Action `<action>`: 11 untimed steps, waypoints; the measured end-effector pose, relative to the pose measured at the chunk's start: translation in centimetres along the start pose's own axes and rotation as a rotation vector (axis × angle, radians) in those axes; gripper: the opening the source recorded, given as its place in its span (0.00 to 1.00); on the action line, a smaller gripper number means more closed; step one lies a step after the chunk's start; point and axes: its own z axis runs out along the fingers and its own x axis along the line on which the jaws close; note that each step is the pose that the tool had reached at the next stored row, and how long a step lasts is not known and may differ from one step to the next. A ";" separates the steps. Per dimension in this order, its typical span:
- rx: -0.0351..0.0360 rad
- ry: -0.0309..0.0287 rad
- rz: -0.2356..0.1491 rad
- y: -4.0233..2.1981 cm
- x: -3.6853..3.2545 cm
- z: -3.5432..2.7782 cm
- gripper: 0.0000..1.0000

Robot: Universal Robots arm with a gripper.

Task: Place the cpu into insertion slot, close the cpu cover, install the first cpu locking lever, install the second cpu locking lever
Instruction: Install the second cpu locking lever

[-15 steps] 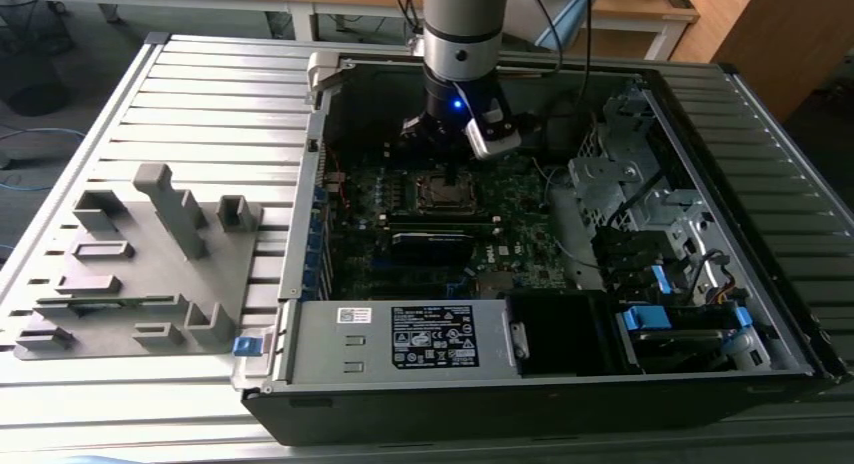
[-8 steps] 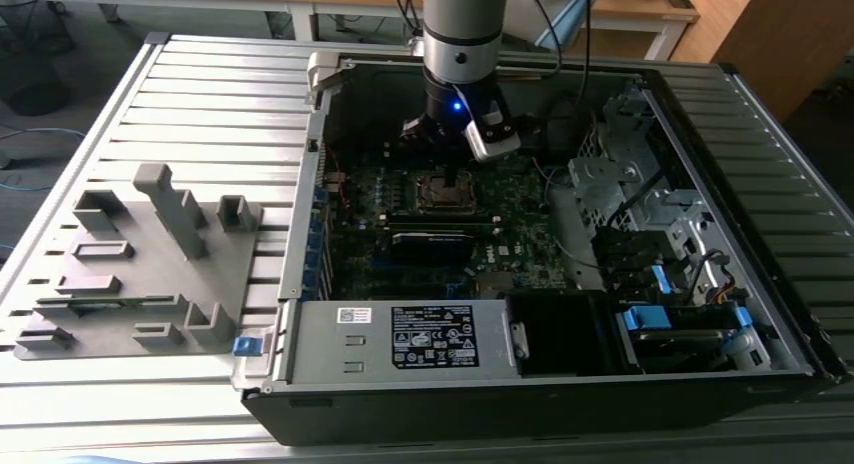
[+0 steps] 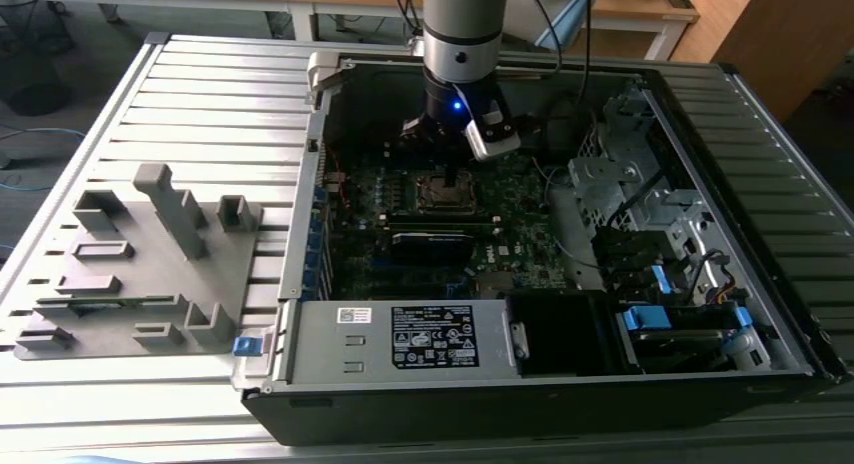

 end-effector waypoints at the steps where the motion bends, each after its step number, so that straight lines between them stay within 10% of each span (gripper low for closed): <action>1: 0.0000 0.0000 0.000 0.00 0.00 0.00 0.11; 11: 0.0001 0.0000 0.000 0.01 -0.02 -0.32 0.11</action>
